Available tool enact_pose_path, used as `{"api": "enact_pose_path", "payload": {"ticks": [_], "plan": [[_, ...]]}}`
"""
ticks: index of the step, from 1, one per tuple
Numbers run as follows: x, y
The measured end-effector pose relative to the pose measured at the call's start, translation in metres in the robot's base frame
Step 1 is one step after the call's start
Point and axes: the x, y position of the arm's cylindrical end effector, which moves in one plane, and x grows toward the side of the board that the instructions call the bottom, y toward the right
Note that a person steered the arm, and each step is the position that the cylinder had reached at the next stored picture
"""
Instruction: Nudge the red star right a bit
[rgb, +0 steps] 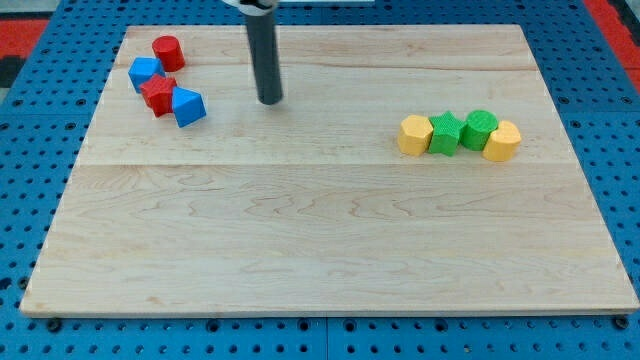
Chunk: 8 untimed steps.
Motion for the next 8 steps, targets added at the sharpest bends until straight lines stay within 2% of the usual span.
{"api": "enact_pose_path", "payload": {"ticks": [1, 2, 3, 4, 5, 6, 7, 8], "plan": [[0.092, 0.017], [0.169, 0.001], [0.221, -0.054], [0.253, -0.152], [0.258, -0.241], [0.252, -0.257], [0.182, -0.242], [0.085, -0.209]]}}
